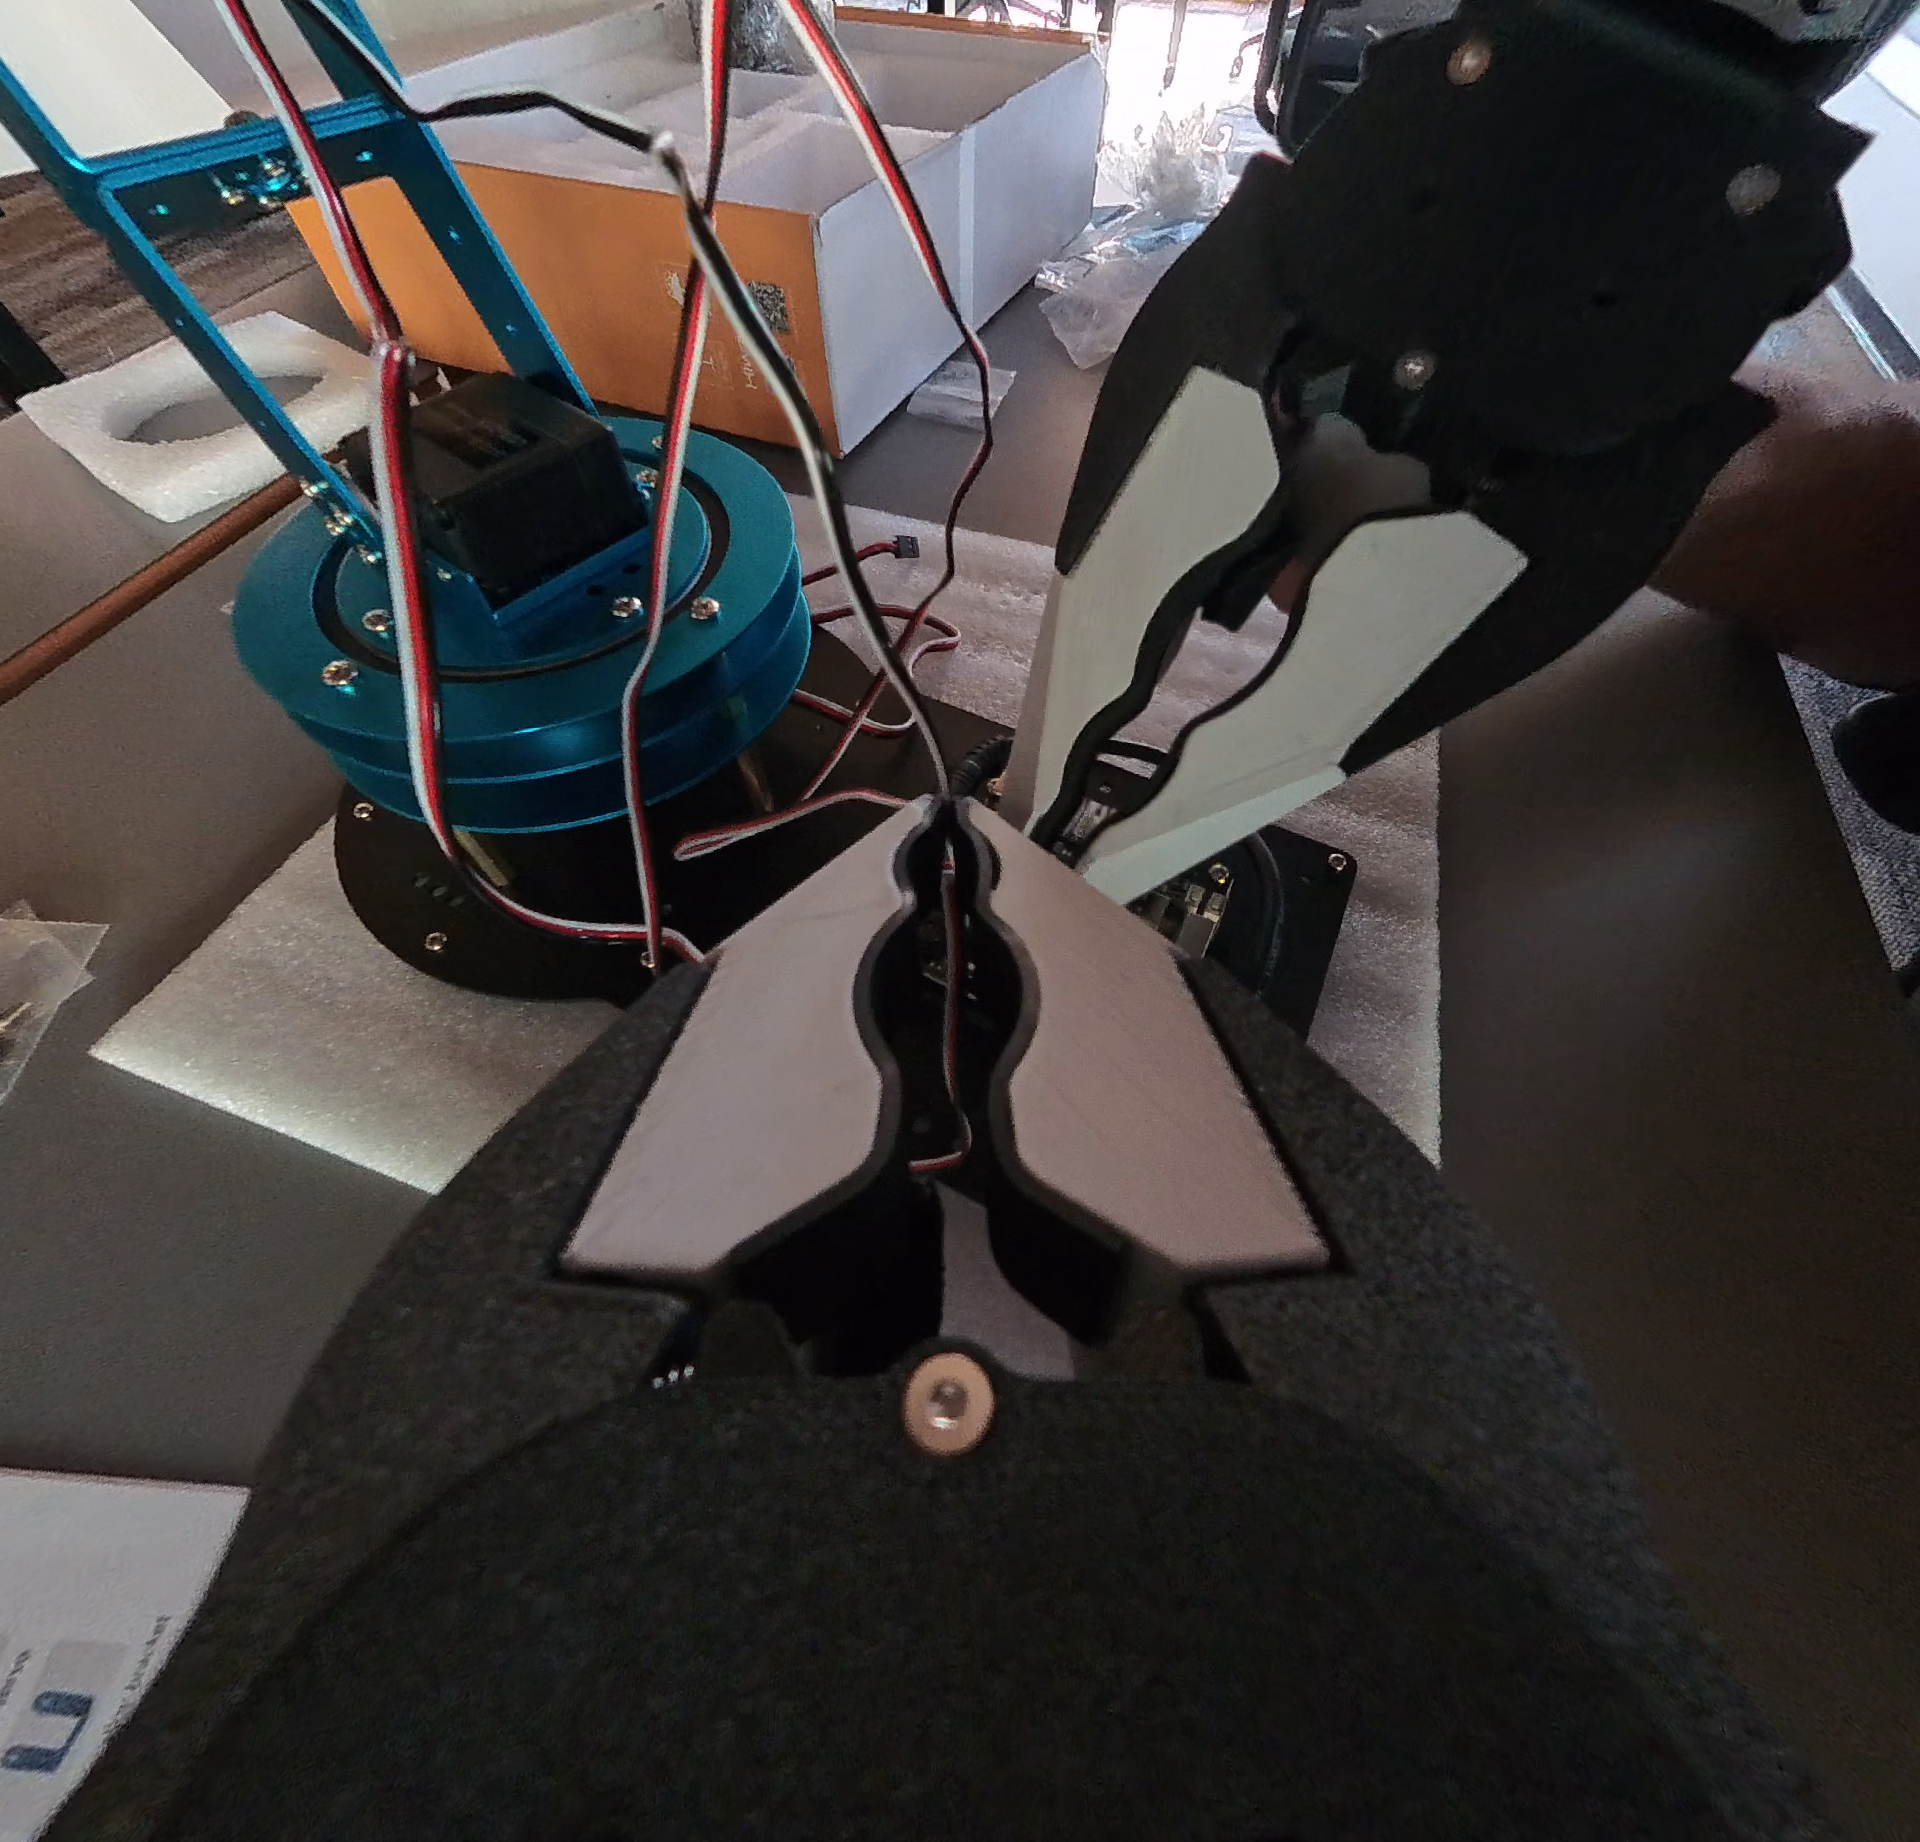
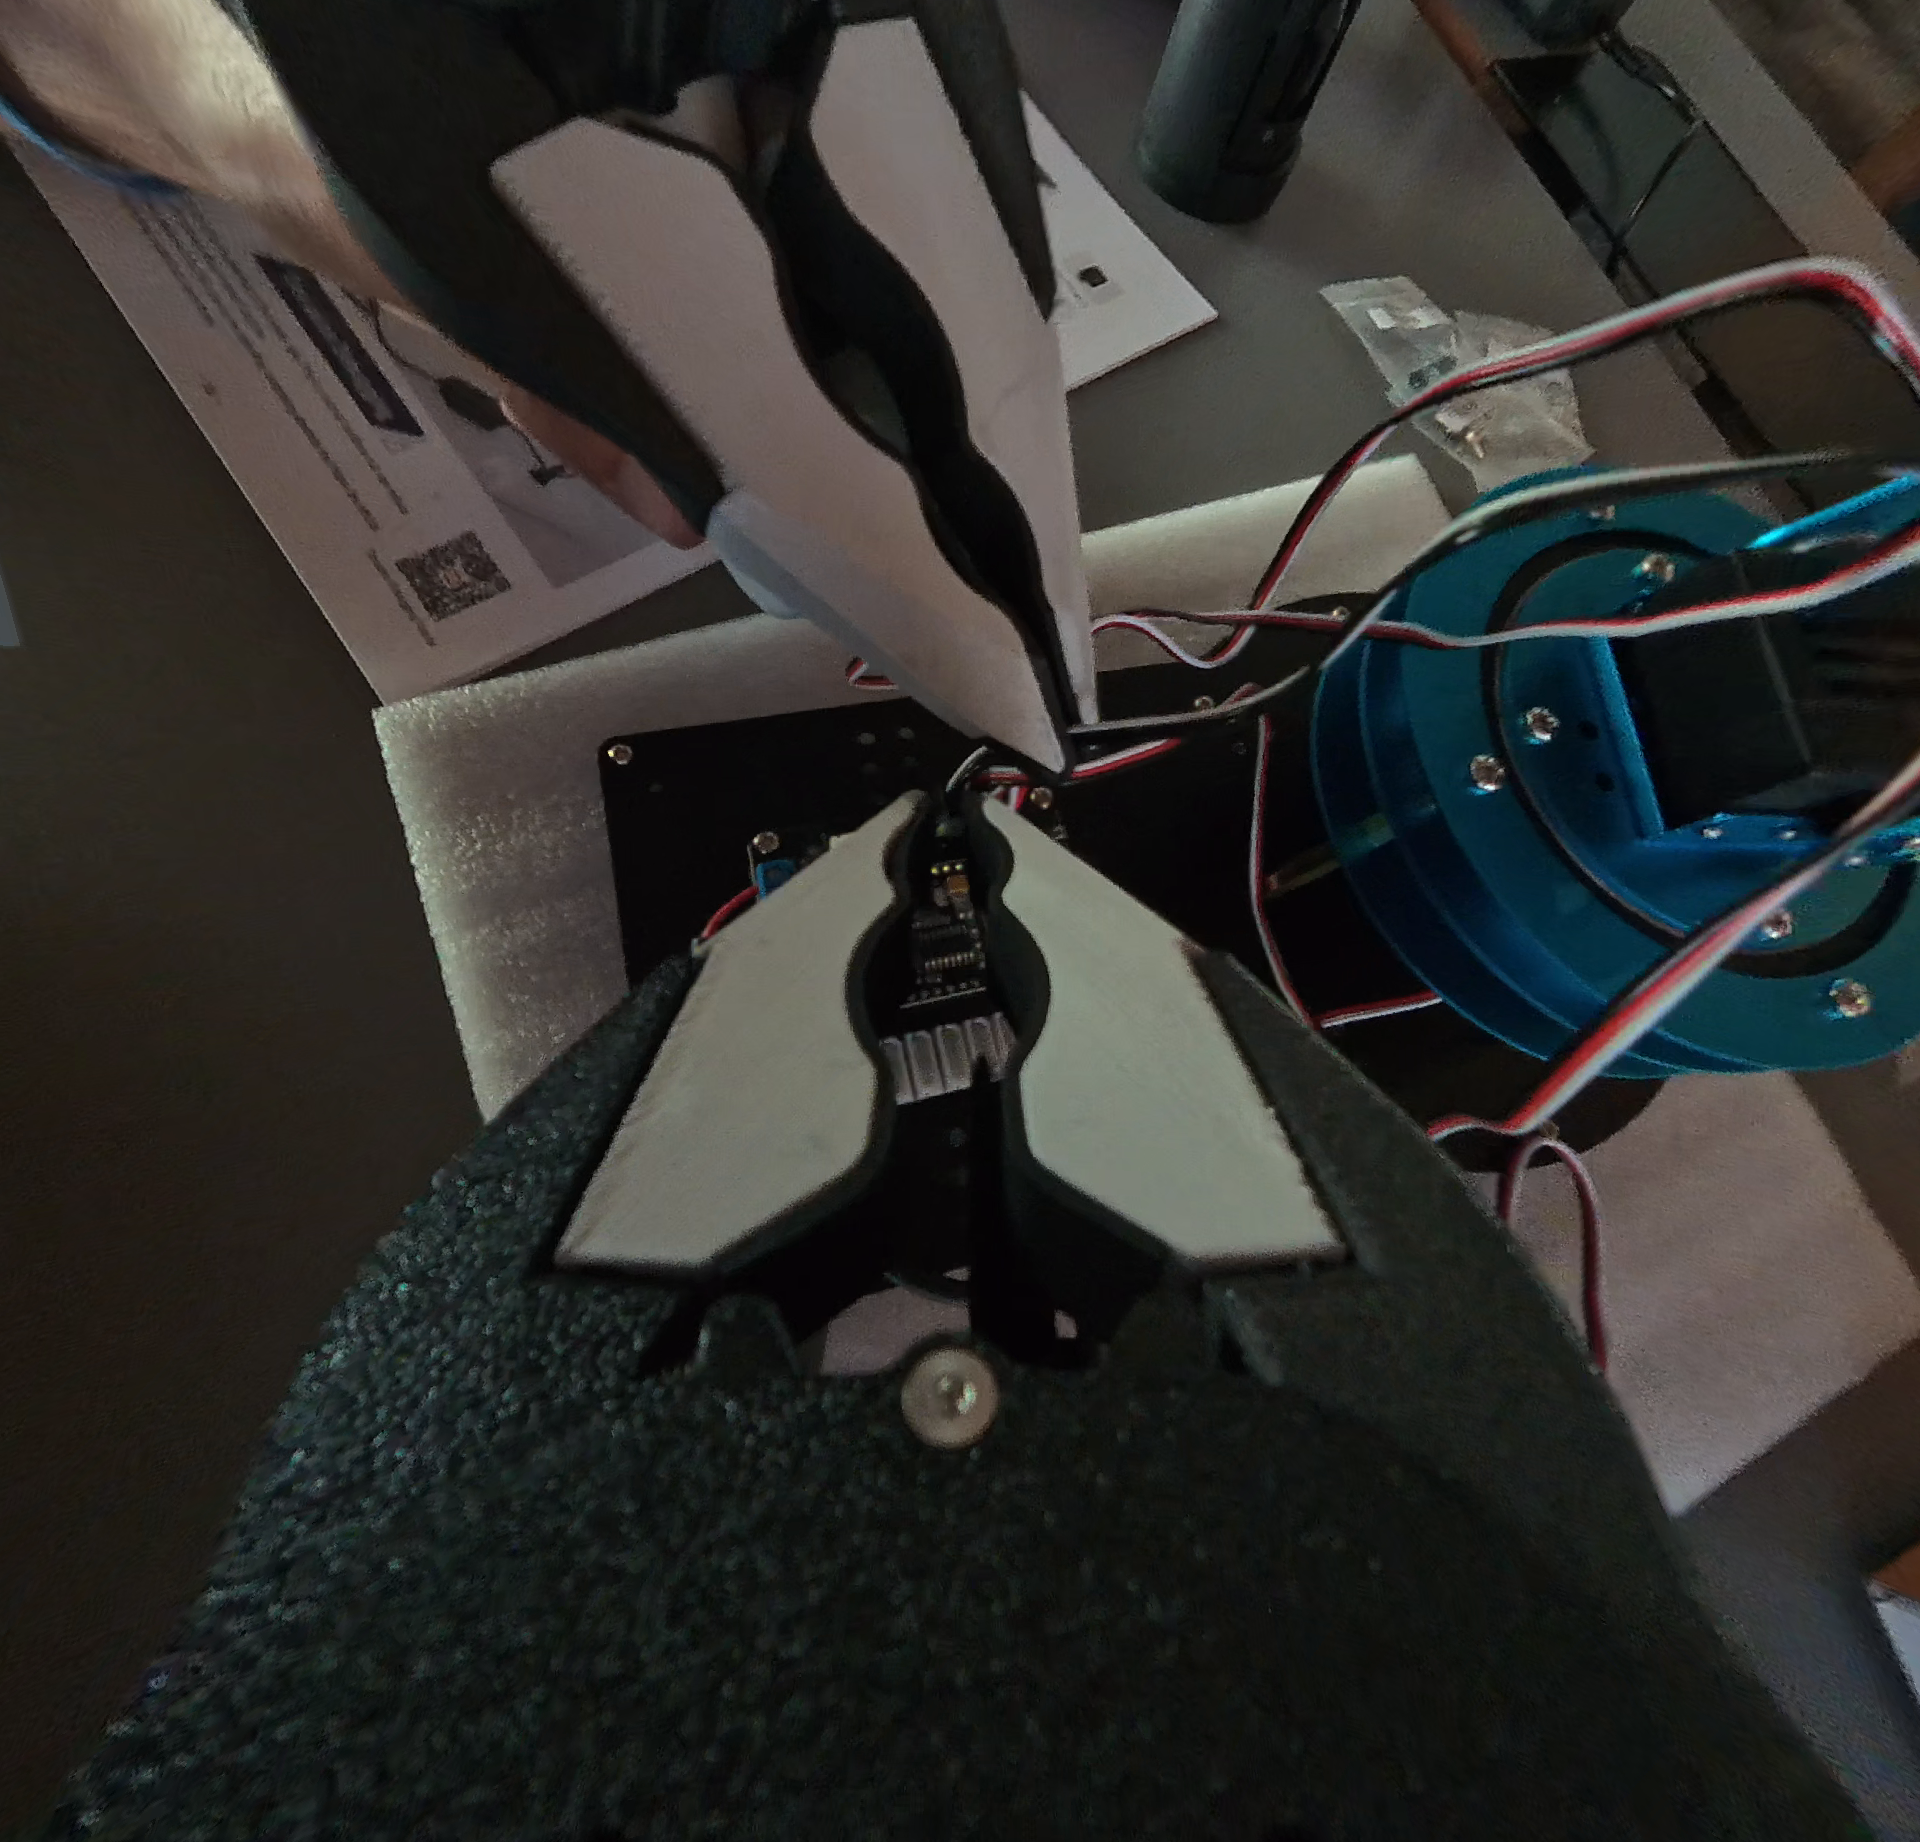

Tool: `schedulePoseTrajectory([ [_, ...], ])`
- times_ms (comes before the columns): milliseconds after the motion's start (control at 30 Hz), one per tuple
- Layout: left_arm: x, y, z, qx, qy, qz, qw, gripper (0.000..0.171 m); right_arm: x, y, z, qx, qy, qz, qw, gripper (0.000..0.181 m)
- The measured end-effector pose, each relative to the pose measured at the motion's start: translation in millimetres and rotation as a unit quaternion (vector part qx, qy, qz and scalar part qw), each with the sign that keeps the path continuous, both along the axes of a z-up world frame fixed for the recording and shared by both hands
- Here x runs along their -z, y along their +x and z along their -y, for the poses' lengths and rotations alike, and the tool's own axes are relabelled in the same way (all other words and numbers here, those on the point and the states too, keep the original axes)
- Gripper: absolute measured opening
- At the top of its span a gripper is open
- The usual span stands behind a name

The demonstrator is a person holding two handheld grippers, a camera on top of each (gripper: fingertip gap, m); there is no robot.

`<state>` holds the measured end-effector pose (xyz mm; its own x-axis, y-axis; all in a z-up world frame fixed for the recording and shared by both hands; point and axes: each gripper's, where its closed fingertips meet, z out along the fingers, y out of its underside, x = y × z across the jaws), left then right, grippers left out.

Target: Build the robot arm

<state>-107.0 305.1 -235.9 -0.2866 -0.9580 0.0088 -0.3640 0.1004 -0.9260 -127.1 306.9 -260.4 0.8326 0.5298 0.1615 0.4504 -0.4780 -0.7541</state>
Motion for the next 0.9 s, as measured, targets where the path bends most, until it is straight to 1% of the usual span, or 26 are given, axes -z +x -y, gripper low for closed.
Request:
schedulePoseTrajectory([
  [100,-0.1,0.1,0.4,-0.001,-0.003,0.0,1.0,0.0,0.2,1.0,-1.2,0.011,0.001,-0.015,1.0,0.002],
  [333,-0.8,-2.0,0.7,0.004,-0.012,-0.005,1.0,0.0,2.9,3.9,-1.5,0.011,-0.007,-0.01,1.0,0.0],
  [400,-6.8,-6.5,-6.4,-0.001,-0.007,0.001,1.0,0.004,3.2,4.0,-1.3,0.006,-0.012,-0.011,1.0,0.0],
  [467,-14.6,-15.2,-9.8,0.016,-0.01,0.007,1.0,0.001,3.5,4.3,-1.0,0.003,-0.02,-0.006,1.0,0.0],
  [600,-18.7,-22.5,-13.9,0.028,-0.007,0.006,1.0,0.0,4.3,4.5,-0.6,-0.006,-0.031,0.014,0.999,0.0],
  [700,-16.0,-24.6,-9.3,0.039,0.0,0.0,0.999,0.0,4.6,4.4,-0.3,-0.019,-0.033,0.031,0.999,0.0],
  [800,-7.7,-29.3,1.8,0.072,0.006,-0.02,0.997,0.0,4.9,4.0,-0.6,-0.052,-0.025,0.111,0.992,0.0],
  [833,-2.9,-30.3,4.6,0.078,0.011,-0.031,0.996,0.0,5.0,3.9,-0.7,-0.055,-0.03,0.121,0.991,0.0],
  [900,4.9,-29.9,8.6,0.083,0.022,-0.041,0.995,0.0,5.3,3.9,-0.7,-0.054,-0.047,0.11,0.991,0.0],
])
